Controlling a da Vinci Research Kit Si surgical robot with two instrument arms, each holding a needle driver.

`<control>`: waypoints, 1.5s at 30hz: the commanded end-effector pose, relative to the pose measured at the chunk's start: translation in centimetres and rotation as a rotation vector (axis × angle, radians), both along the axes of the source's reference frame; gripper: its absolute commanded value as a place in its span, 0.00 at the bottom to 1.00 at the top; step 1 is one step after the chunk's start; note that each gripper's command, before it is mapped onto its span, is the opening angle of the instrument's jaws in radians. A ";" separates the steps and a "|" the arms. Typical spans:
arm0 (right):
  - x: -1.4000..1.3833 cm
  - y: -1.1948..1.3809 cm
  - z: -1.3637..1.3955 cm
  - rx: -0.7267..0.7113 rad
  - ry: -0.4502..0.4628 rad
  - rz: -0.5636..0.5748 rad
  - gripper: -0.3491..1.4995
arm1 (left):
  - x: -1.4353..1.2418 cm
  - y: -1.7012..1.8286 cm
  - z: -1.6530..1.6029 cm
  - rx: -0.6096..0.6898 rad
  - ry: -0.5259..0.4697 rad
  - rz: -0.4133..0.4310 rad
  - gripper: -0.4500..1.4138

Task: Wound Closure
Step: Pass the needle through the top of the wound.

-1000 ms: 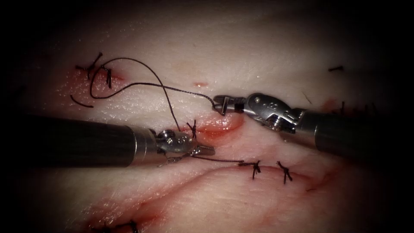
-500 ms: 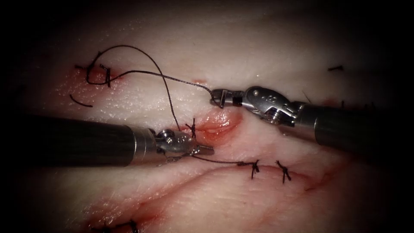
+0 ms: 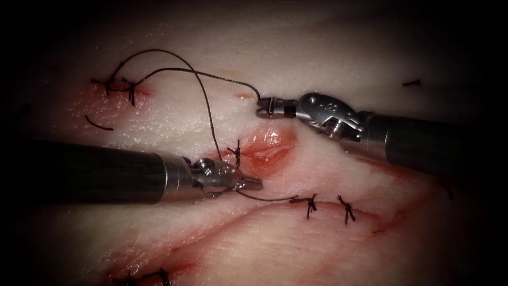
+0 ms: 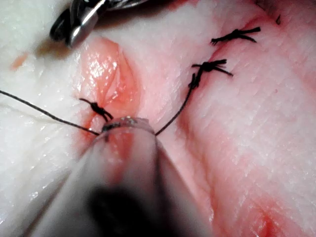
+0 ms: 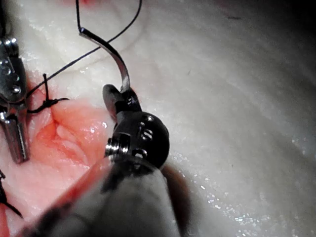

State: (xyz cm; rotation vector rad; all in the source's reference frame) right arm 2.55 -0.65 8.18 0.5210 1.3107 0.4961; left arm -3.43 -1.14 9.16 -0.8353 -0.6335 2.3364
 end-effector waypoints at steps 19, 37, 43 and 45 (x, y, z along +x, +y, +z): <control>0.12 0.25 -0.10 0.023 0.004 -0.005 0.00 | -0.07 0.02 0.05 -0.001 -0.002 0.001 0.25; 0.17 0.40 -0.27 -0.043 0.012 -0.015 0.00 | -0.07 0.02 0.03 0.001 0.000 0.005 0.25; 0.17 0.41 -0.28 -0.164 0.015 -0.041 0.00 | -0.07 0.02 0.03 0.003 -0.001 0.007 0.25; 0.17 0.41 -0.28 -0.204 0.017 -0.048 0.00 | -0.07 0.02 0.03 0.004 -0.002 0.008 0.25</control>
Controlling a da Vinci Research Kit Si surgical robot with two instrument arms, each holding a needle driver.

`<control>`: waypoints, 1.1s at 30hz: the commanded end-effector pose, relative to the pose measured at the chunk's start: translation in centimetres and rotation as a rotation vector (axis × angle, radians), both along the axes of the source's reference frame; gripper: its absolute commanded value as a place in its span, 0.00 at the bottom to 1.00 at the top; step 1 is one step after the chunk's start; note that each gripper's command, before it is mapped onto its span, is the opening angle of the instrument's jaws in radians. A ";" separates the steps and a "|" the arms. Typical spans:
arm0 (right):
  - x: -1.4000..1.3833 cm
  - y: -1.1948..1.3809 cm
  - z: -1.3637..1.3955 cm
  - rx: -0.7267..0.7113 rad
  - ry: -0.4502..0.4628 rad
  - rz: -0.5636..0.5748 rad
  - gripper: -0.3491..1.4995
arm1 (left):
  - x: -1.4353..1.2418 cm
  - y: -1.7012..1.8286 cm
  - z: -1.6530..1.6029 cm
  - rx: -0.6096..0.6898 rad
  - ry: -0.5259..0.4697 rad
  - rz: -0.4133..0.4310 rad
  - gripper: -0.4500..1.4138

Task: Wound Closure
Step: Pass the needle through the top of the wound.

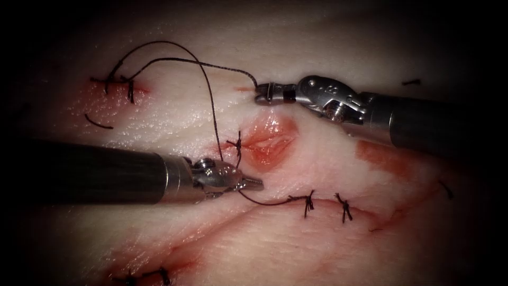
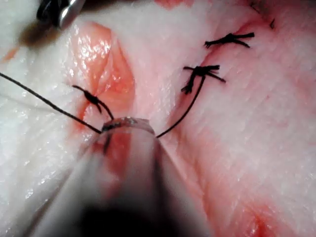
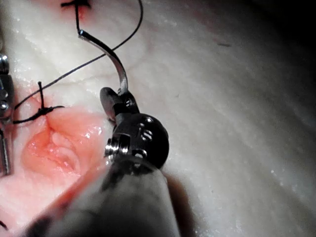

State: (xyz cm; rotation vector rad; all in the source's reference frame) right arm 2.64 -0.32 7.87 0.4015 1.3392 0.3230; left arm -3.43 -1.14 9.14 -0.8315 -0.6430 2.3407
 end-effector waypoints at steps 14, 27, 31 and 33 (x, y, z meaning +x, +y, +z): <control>0.13 0.13 -0.02 0.016 0.014 0.011 0.00 | -0.07 0.03 0.03 -0.002 -0.002 0.000 0.25; 0.16 0.13 -0.05 0.656 0.030 0.112 0.00 | -0.07 0.03 0.02 -0.002 -0.002 -0.001 0.25; 0.18 0.02 0.01 0.763 0.027 0.106 0.00 | -0.07 0.03 0.02 -0.002 -0.002 -0.001 0.26; 0.19 -0.08 0.09 0.867 0.028 0.100 0.00 | -0.07 0.03 0.02 -0.002 -0.002 -0.001 0.26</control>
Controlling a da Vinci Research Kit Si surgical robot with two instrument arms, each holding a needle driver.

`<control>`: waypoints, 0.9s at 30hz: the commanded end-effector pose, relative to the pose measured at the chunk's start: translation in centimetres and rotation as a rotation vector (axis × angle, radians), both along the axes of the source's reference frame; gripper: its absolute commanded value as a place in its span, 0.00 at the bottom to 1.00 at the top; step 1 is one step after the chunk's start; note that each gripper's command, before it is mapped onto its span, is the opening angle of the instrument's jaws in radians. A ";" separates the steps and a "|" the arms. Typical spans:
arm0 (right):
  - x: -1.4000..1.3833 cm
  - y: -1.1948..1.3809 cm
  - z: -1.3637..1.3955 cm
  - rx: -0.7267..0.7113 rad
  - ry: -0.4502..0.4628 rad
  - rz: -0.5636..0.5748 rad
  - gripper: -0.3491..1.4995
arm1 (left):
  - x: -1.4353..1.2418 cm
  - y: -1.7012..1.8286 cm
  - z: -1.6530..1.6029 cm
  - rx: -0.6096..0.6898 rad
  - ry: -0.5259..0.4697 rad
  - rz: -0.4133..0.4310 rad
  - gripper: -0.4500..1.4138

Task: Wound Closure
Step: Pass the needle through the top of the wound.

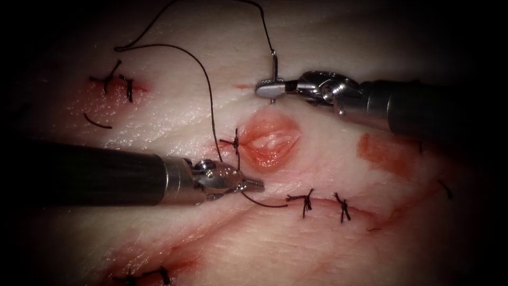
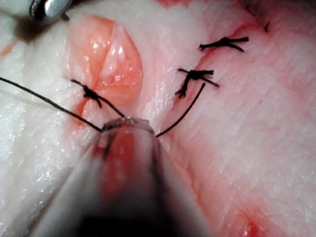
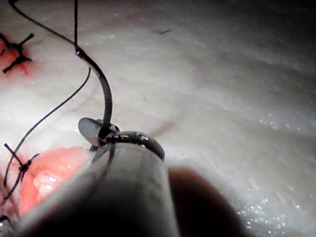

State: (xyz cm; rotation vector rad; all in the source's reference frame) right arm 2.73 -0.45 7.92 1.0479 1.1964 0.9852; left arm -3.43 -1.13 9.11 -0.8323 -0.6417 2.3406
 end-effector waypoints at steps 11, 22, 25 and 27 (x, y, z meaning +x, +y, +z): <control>0.21 -0.50 0.16 0.318 0.032 -0.051 0.00 | -0.07 0.02 0.05 -0.001 -0.002 0.000 0.26; 0.25 -0.73 0.08 0.357 0.015 -0.032 0.00 | -0.07 0.02 0.05 -0.001 -0.001 0.000 0.25; 0.20 -0.56 0.16 0.141 0.066 0.045 0.43 | -0.07 0.02 0.05 -0.001 -0.001 0.000 0.25; 0.19 -0.50 0.20 0.033 0.050 0.069 0.77 | -0.07 0.02 0.05 -0.001 -0.001 0.000 0.25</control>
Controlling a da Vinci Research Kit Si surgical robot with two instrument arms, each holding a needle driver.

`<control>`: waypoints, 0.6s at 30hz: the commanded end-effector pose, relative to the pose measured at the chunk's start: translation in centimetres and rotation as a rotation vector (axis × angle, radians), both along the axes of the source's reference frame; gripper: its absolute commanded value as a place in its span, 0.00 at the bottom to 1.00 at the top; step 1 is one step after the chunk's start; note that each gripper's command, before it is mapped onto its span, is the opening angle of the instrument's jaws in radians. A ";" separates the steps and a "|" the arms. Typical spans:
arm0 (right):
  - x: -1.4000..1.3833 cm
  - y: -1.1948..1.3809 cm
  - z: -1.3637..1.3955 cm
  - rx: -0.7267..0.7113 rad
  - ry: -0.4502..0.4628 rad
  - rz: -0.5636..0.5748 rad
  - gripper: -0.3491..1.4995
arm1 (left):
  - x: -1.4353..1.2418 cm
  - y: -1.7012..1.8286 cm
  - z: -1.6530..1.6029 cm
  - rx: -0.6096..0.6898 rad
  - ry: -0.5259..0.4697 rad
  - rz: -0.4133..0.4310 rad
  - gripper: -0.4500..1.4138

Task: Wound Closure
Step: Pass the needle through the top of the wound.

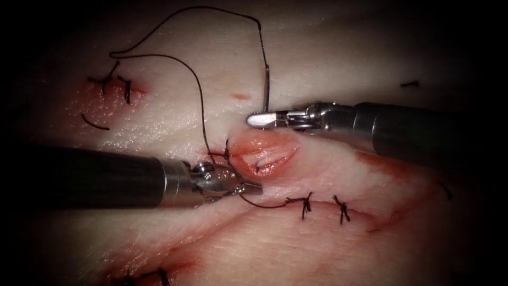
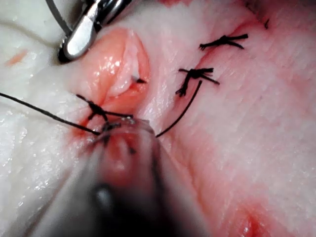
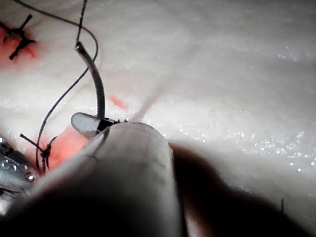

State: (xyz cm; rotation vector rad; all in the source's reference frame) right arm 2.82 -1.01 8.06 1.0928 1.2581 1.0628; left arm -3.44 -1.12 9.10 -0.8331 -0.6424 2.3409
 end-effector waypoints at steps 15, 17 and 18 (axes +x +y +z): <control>-0.14 0.66 0.17 -0.548 -0.194 0.128 0.98 | -0.06 0.01 0.05 -0.001 -0.001 0.000 0.25; -0.17 0.70 0.14 -0.588 -0.199 0.121 0.98 | -0.06 0.01 0.05 -0.001 -0.001 0.000 0.25; -0.17 0.71 0.12 -0.602 -0.197 0.121 0.99 | -0.06 0.01 0.05 -0.001 -0.001 0.000 0.25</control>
